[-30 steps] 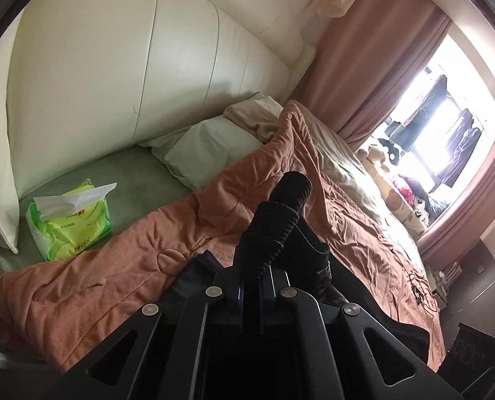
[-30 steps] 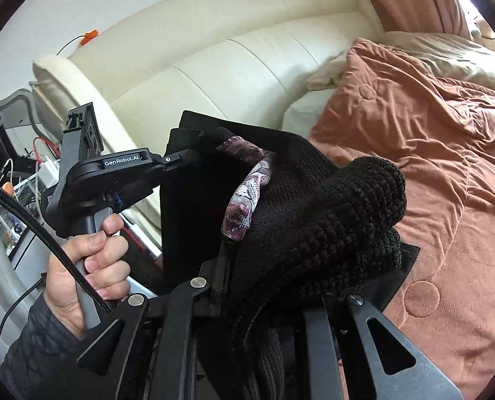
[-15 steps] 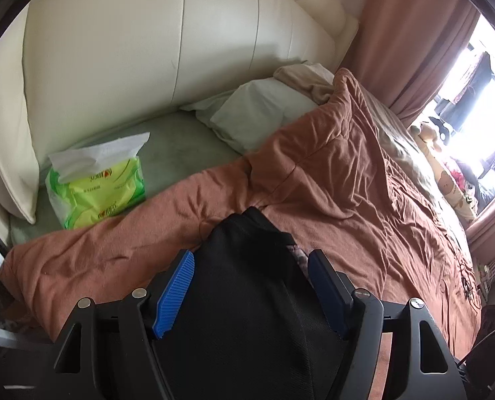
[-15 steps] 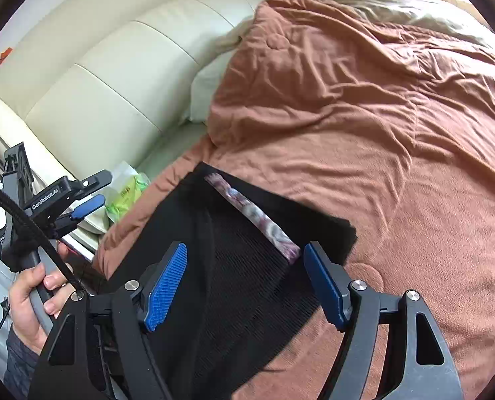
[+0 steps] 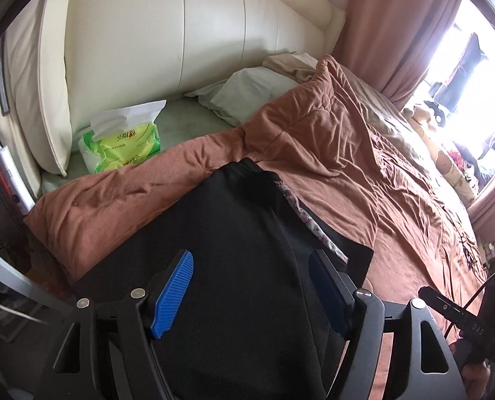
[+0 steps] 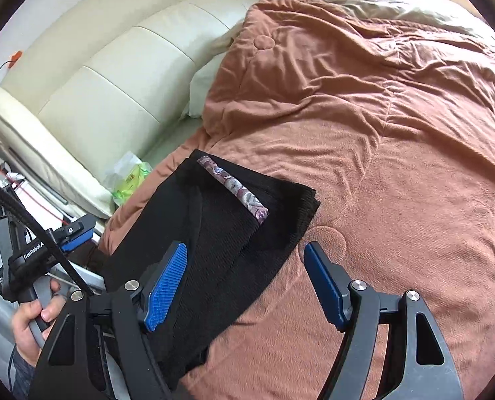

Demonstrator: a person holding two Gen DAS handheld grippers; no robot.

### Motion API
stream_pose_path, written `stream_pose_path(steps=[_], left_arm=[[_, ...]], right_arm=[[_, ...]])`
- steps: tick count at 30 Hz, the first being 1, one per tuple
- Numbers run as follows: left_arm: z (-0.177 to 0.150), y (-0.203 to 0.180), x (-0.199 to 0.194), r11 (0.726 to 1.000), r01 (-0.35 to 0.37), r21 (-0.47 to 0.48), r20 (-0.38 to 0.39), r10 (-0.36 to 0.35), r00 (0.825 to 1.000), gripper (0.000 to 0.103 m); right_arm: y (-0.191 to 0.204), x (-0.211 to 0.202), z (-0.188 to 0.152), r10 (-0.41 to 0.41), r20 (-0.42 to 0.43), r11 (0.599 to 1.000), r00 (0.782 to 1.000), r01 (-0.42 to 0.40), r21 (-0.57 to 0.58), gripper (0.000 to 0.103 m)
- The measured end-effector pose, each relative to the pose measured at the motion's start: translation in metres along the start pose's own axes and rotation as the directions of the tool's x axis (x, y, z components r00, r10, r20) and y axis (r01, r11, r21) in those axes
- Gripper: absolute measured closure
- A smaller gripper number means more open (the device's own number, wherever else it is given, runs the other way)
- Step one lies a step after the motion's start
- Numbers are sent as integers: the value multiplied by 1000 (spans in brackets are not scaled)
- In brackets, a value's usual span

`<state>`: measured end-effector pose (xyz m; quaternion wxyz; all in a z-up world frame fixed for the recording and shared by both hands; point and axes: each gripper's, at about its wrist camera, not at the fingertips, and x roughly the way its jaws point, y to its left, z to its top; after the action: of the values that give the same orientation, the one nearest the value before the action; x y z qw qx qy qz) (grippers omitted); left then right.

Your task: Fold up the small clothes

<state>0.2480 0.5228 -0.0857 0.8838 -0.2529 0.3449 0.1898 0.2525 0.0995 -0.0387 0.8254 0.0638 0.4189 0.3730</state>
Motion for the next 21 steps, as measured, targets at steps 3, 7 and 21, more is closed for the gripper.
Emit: stream_pose_path(steps=[3,7,21], left_arm=[[-16,-8,-24,1000,-10,5,33,9,999,20],[-38,-27,-53,999,-28,37,71,25,997,19],[-98,-115,-144,986,-39,160,215,3,977,0]], right_arm=[[0,-24,-10,-6,22,999,1000,7,-44,32],[-5,-60,-22,16,40,997,999,-12,-81,32],[-36,-206,-72,-44,124,988,991,62,-144,32]])
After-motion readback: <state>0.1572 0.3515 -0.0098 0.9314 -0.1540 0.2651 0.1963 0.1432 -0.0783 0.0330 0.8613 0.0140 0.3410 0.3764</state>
